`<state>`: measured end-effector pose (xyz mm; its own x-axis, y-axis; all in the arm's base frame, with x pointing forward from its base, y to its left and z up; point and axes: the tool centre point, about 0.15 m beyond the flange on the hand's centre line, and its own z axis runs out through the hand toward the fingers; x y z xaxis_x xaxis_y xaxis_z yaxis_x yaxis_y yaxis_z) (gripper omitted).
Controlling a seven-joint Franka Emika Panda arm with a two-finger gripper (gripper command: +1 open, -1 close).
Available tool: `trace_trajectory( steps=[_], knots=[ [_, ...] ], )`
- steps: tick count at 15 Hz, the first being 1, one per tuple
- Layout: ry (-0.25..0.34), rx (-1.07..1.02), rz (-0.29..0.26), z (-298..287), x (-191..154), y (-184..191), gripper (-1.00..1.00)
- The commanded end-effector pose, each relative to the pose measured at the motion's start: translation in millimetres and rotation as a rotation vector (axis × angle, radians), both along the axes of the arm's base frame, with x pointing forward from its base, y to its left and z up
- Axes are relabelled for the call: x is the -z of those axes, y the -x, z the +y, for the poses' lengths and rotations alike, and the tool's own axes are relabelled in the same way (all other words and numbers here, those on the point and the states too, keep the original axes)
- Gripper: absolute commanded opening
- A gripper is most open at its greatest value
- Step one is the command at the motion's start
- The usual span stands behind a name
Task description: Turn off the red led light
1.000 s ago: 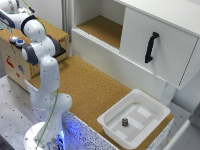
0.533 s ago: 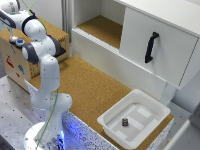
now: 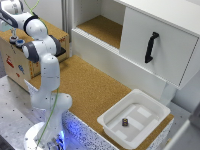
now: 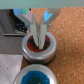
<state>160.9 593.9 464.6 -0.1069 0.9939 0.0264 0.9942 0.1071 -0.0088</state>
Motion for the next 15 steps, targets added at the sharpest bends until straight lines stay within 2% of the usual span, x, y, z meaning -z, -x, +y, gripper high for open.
trace_trajectory(
  steps=[1,4,9,15],
  knots=[
    [0.156,0.100,0.039,13,-80,-26,1.00],
    [0.182,0.144,0.011,-7,-96,-35,1.00],
    [0.171,0.158,0.020,-10,-89,-39,1.00],
    [0.092,0.243,0.045,-29,-84,-47,1.00]
  ],
)
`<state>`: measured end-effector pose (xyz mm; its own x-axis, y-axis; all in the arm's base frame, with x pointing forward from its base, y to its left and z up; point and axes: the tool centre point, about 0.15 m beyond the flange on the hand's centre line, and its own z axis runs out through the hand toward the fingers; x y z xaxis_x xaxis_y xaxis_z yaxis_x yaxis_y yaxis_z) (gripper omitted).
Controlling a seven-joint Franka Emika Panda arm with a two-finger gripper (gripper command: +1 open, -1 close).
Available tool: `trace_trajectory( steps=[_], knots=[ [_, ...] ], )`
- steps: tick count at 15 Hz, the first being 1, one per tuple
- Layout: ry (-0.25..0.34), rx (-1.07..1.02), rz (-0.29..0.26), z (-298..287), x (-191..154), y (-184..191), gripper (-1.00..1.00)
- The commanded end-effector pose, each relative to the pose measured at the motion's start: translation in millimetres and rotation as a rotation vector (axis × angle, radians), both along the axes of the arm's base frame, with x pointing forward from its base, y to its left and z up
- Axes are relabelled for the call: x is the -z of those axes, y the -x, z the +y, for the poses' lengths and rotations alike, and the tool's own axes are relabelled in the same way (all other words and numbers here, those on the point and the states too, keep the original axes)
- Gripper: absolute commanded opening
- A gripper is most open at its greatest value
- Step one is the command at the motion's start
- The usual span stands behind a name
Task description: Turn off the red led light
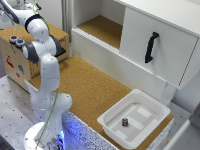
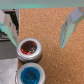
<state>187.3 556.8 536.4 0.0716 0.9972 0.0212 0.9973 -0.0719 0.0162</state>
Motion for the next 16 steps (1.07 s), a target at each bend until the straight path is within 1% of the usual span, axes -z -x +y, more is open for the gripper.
trace_trajectory(
  steps=[1,2,4,5,6,7,10,11,12,14,15,16],
  knots=[
    [0.057,0.099,0.081,1,-11,-21,1.00],
    [0.015,0.145,0.086,-8,-11,-23,1.00],
    [-0.040,0.238,0.097,-27,-8,-24,1.00],
    [-0.079,0.311,0.106,-43,-5,-24,1.00],
    [-0.080,0.383,0.108,-59,-1,-23,1.00],
    [-0.094,0.445,0.106,-74,1,-23,1.00],
    [-0.168,0.623,0.122,-121,12,-22,1.00],
    [-0.167,0.667,0.122,-135,14,-22,1.00],
    [-0.179,0.724,0.113,-154,14,-22,1.00],
    [-0.209,0.839,0.072,-185,15,-23,1.00],
    [-0.237,0.904,0.036,-201,14,-23,1.00],
    [-0.244,0.944,0.011,-211,14,-23,1.00]
  ],
)
